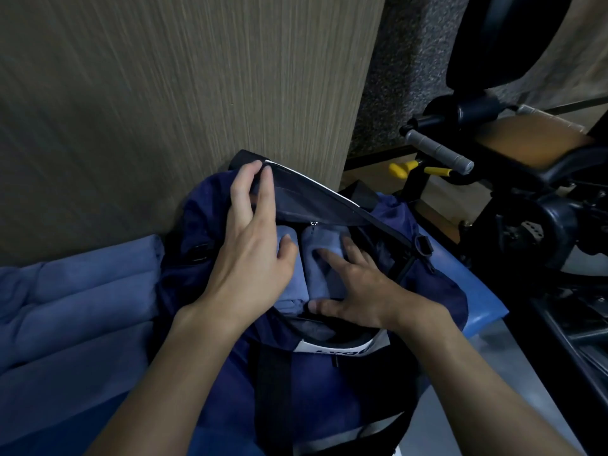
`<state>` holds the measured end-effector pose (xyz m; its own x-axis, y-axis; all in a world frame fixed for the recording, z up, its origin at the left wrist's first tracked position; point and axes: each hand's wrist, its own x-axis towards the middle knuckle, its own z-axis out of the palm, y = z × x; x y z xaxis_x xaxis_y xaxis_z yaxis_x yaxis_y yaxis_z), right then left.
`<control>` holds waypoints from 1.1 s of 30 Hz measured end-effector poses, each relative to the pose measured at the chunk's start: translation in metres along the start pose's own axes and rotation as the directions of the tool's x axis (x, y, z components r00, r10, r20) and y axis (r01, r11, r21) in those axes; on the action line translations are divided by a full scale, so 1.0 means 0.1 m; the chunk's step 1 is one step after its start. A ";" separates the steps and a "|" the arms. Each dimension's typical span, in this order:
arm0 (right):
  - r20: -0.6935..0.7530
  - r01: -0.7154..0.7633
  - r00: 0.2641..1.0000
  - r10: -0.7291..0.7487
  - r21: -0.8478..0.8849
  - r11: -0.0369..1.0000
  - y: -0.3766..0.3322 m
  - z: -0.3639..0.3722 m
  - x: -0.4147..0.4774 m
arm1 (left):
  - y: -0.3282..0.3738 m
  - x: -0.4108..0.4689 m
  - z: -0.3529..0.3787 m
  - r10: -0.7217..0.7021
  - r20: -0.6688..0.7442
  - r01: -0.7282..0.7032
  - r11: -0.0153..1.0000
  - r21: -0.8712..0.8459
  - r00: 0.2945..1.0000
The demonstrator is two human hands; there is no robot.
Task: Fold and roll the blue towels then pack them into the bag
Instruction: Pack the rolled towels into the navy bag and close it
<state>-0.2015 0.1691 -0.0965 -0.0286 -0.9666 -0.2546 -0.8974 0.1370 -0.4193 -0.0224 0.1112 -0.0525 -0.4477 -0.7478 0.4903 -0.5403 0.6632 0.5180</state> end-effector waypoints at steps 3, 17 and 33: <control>0.054 -0.033 0.998 0.026 0.127 0.991 0.03 0.02 0.03 | 0.00 0.00 0.00 0.003 0.003 -0.003 1.000 -0.006 1.000; -0.059 0.068 0.996 -0.070 -0.022 0.997 0.02 -0.01 -0.01 | -0.07 -0.07 -0.03 0.018 0.068 -0.022 0.998 0.064 0.997; -0.149 0.082 0.984 -0.098 -0.111 0.990 -0.02 0.07 0.03 | -0.09 -0.25 -0.19 0.038 0.185 -0.050 0.997 0.063 0.982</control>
<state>-0.1966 0.1673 -0.1026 -0.0058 -0.9968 -0.0798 -0.9401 0.0326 -0.3395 0.0071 0.1249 -0.0558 -0.5918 -0.7153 0.3716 -0.5606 0.6965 0.4479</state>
